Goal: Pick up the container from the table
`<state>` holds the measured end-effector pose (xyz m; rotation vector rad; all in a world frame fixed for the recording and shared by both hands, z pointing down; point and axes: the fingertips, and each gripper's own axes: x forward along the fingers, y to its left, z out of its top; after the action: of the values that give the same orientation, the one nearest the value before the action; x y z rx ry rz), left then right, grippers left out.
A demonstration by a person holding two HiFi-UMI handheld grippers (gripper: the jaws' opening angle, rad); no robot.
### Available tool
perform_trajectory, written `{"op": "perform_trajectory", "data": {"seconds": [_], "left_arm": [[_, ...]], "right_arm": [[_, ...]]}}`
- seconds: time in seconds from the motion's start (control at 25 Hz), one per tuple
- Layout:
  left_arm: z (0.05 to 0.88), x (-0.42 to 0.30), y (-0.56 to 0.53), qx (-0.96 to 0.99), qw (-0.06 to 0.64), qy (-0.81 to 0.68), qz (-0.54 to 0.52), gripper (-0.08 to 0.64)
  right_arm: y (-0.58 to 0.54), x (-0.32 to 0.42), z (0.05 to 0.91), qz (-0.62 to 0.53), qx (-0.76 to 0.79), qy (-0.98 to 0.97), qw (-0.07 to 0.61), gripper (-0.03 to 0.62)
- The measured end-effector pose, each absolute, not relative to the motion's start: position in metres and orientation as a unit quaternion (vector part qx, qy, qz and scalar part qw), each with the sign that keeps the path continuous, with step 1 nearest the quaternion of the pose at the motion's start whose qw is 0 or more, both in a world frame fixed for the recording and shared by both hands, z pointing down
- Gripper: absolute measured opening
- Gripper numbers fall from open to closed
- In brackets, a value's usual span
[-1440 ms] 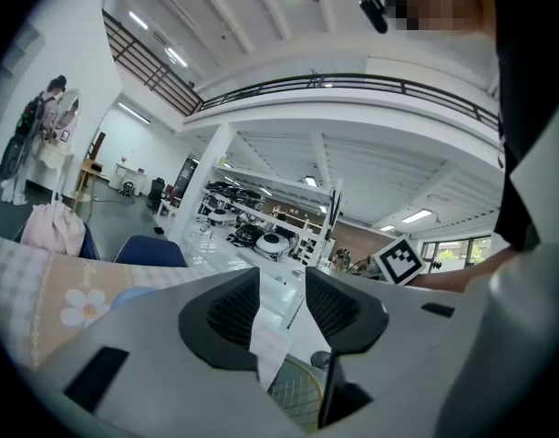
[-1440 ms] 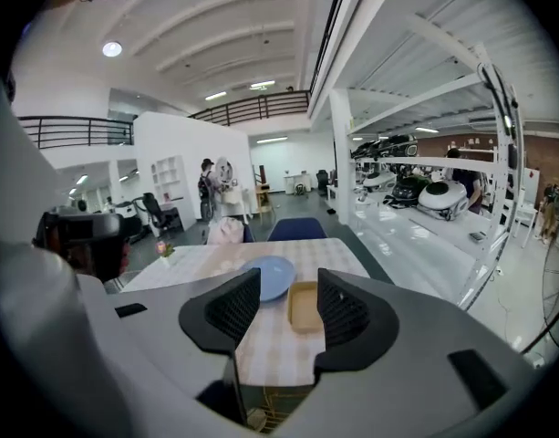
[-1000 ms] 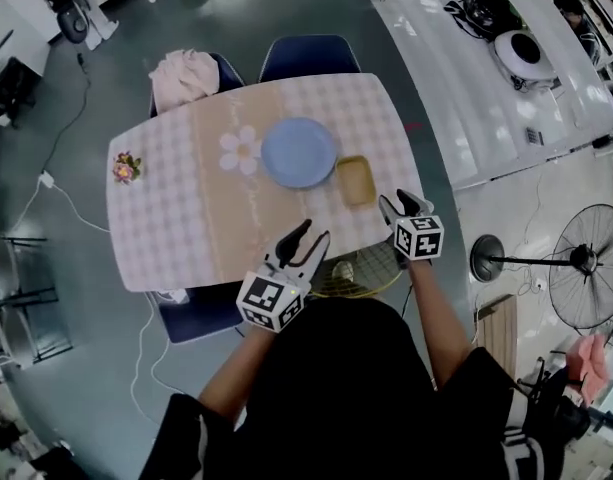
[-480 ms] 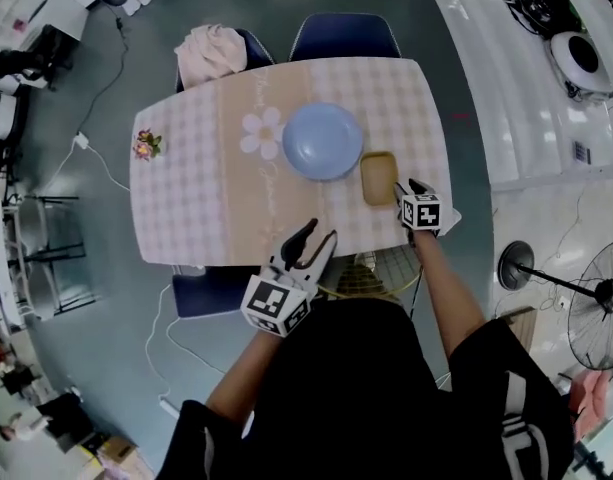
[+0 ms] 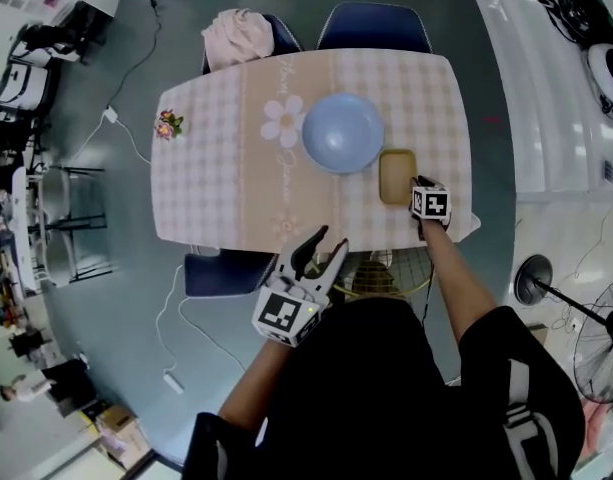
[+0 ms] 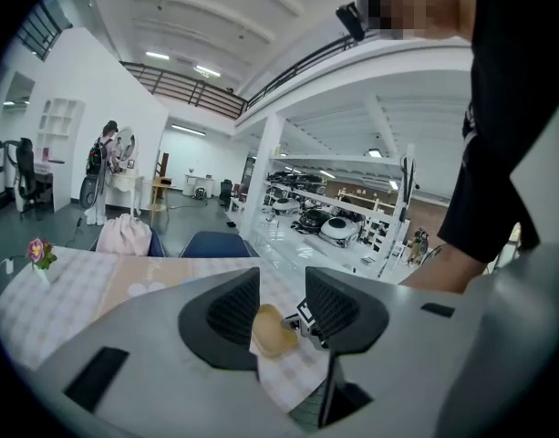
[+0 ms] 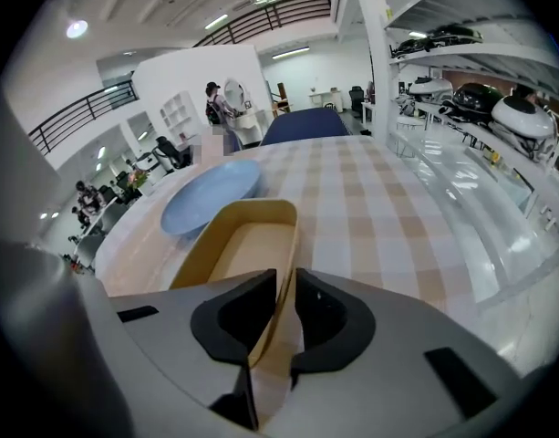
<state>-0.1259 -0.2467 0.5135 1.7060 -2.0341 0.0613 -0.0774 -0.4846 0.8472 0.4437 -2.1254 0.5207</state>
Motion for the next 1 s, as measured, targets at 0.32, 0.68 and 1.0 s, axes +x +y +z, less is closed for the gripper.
{"op": "perform_trajectory", "data": {"seconds": [0.32,0.68,1.0], "left_arm": [[0.506,-0.125,-0.238,0.616,0.239,-0.750,-0.003,0.138],[0.478,-0.162,-0.213,0.666,0.207,-0.716,-0.030,0.132],[0.452,-0.203,-0.160,0.681,0.170,-0.711,-0.040,0.037]], "right_arm": [[-0.485,-0.089,0.811,0.211,0.200,-0.872,0.394,0.014],[-0.447,-0.106,0.687,0.177,0.212,-0.916,0.291,0.012],[-0.356,-0.127,0.552,0.160,0.210,-0.947,0.185,0.014]]}}
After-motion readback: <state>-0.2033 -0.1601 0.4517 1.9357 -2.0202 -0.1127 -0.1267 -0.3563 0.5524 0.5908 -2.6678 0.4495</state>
